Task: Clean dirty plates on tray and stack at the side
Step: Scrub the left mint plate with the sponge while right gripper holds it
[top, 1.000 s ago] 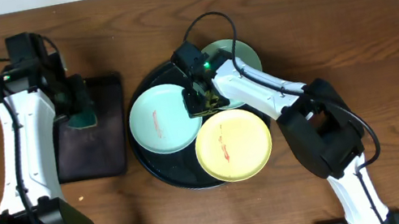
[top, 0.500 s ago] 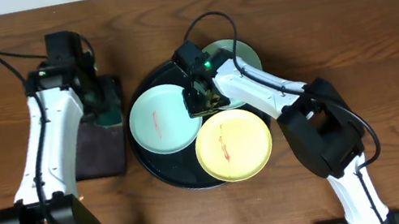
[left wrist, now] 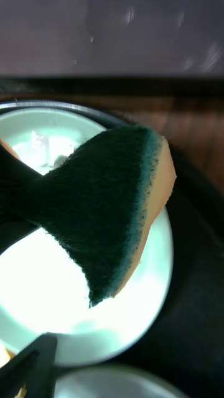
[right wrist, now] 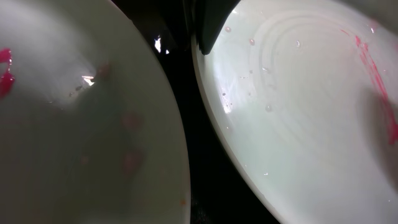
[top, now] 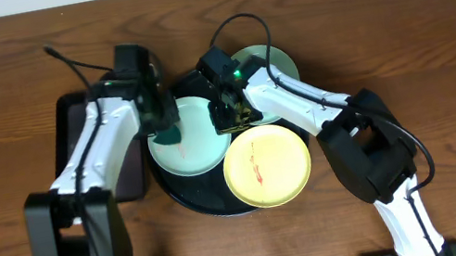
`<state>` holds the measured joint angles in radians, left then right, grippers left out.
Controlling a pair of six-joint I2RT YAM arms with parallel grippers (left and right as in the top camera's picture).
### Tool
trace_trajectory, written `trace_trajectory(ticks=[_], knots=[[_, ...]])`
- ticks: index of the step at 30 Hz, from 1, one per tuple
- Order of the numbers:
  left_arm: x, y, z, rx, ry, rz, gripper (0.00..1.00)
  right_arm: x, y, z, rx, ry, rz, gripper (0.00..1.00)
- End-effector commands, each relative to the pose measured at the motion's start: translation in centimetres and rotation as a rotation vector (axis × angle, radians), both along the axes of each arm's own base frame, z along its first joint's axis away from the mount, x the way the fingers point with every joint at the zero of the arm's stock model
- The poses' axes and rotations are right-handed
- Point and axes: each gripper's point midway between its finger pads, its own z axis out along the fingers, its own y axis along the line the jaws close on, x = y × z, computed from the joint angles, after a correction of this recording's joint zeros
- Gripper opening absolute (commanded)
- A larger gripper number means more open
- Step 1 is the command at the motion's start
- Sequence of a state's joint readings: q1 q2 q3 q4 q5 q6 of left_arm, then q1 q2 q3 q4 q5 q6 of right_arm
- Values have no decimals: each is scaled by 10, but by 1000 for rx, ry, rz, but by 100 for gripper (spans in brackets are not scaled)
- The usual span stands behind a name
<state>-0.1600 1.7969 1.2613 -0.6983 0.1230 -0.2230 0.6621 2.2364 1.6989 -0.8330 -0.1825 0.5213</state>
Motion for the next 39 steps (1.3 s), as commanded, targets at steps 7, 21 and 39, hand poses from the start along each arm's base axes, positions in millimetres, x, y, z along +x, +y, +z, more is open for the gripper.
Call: trace_trajectory(ticks=[7, 21, 39], knots=[[-15, 8, -41, 84, 129, 41, 7, -4, -2, -15, -20, 28, 25, 1], [-39, -39, -43, -34, 205, -63, 7, -3, -3, -15, -22, 24, 23, 1], [-38, -7, -44, 164, 187, 56, 8, -2, -4, -15, -22, 25, 20, 1]])
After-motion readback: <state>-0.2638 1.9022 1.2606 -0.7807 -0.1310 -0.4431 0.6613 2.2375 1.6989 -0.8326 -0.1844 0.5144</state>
